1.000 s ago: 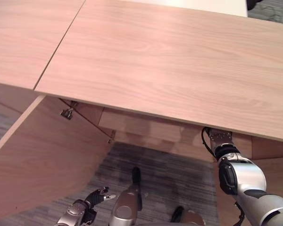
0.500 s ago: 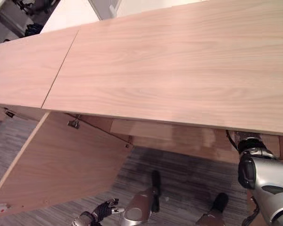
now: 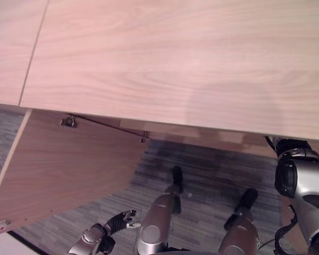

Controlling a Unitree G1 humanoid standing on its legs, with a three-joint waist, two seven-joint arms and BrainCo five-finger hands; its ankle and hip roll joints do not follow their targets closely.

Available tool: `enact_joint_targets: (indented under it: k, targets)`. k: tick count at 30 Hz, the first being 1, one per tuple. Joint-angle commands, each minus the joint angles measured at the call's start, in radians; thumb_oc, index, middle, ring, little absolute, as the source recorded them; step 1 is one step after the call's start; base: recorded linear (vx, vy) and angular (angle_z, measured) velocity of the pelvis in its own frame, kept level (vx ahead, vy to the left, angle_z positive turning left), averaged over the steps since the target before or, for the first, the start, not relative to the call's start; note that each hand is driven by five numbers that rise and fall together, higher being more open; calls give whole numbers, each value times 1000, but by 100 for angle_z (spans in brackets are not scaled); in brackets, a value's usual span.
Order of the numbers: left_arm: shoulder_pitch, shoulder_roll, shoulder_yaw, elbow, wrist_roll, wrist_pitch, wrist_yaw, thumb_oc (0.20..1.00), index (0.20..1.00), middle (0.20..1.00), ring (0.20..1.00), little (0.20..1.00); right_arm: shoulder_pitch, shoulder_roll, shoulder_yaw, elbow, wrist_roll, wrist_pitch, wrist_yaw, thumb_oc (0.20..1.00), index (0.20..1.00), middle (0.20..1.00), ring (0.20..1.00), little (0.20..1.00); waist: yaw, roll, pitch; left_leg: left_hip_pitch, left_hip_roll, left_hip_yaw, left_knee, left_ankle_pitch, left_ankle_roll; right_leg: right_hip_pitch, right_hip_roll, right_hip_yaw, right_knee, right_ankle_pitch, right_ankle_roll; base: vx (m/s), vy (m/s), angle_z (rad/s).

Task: Put the empty folder in the office cabinet

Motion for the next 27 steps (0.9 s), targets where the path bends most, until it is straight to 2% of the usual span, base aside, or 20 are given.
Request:
enact_joint_targets:
  k: [1,9,18,27]
  targets:
    - [8,68,-30,-13,-40,-2,8,1000,1000,1000,1000,1000,-131,-67,74,-20,-5,12,21,200,200,200,200,200,49,-24,-46,1,84,-27,161,-134,-70,-51,-17,39,189,-128,31,-22,-18,16]
    - [-2,91,-37,-48,-67,-1,16,1000,1000,1000,1000,1000,-135,-45,67,40,4,30,21,200,200,200,200,200,52,-10,-17,-108,97,-47,284,-189,-66,-190,-28,59,357,-212,24,-22,-21,5]
    - [-36,151,-16,-53,-78,-20,46,1000,1000,1000,1000,1000,-126,-54,57,68,22,44,39,200,200,200,200,200,48,-17,10,-303,122,-103,557,-296,-56,-375,-64,71,611,-334,0,-38,-41,9]
    - [-94,127,10,-9,-117,-33,91,1000,1000,1000,1000,1000,-110,-3,54,41,42,25,43,200,200,200,200,200,29,-36,11,-411,136,-113,664,-343,-51,-492,-83,78,692,-353,-7,-29,21,-4]
